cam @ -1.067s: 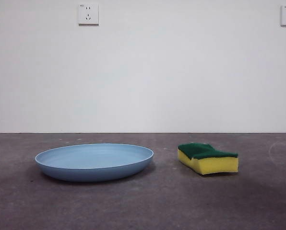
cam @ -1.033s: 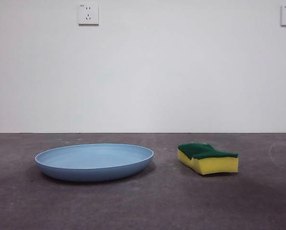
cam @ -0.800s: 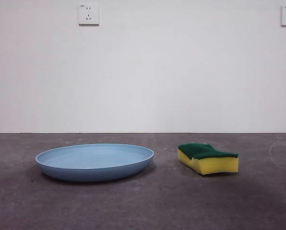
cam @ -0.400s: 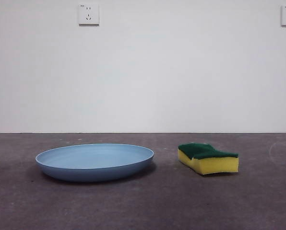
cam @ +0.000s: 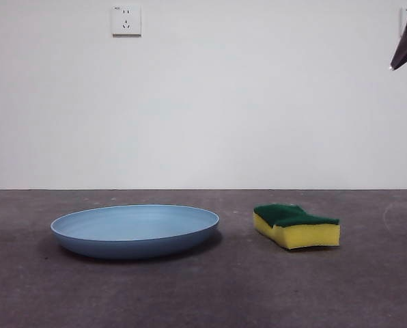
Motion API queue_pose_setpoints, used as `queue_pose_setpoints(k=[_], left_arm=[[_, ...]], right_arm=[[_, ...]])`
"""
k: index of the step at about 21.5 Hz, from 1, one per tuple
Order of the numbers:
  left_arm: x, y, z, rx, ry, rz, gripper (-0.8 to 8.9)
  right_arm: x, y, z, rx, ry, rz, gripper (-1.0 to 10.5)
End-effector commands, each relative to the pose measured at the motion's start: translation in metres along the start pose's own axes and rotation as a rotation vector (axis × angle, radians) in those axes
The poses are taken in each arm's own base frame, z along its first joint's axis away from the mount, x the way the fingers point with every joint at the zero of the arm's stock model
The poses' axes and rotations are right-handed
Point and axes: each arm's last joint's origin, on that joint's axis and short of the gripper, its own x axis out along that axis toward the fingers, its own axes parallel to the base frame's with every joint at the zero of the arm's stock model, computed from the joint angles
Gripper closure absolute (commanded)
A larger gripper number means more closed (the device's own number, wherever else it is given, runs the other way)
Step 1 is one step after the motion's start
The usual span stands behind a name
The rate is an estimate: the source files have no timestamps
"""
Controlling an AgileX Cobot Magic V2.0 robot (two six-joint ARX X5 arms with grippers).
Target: Pick up the plate,pick up the cloth,clean the plate with the cloth
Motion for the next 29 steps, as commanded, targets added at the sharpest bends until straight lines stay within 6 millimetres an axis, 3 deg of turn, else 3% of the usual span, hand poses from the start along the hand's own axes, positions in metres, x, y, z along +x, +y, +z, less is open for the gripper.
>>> queue_pose_setpoints(k=[1, 4, 7, 13, 20, 28, 29], left_arm=[[0.001, -0.001, 0.003, 0.019, -0.019, -0.007, 3.92], [0.008, -0.003, 0.010, 0.028, -0.055, -0.105, 4.08], [0.030, -0.005, 0.024, 0.008, 0.013, -0.177, 4.10], [0.099, -0.013, 0.045, 0.006, 0.212, -0.208, 4.10], [0.176, -0.019, 0.015, 0.019, 0.429, -0.149, 4.10], [0.216, -0.020, -0.012, 0.026, 0.519, -0.133, 4.13], [0.217, -0.020, -0.013, 0.028, 0.521, -0.133, 4.81]], right_arm=[[0.001, 0.000, 0.001, -0.009, 0.000, -0.001, 4.6], [0.001, 0.000, 0.001, -0.009, -0.002, 0.002, 4.7], [0.001, 0.000, 0.001, -0.009, -0.001, 0.003, 4.7], [0.001, 0.000, 0.001, -0.009, -0.001, 0.003, 4.7], [0.001, 0.000, 0.001, -0.009, -0.001, 0.003, 4.7], [0.001, 0.000, 0.001, -0.008, -0.001, 0.003, 4.7], [0.001, 0.000, 0.001, -0.008, -0.001, 0.003, 4.7]])
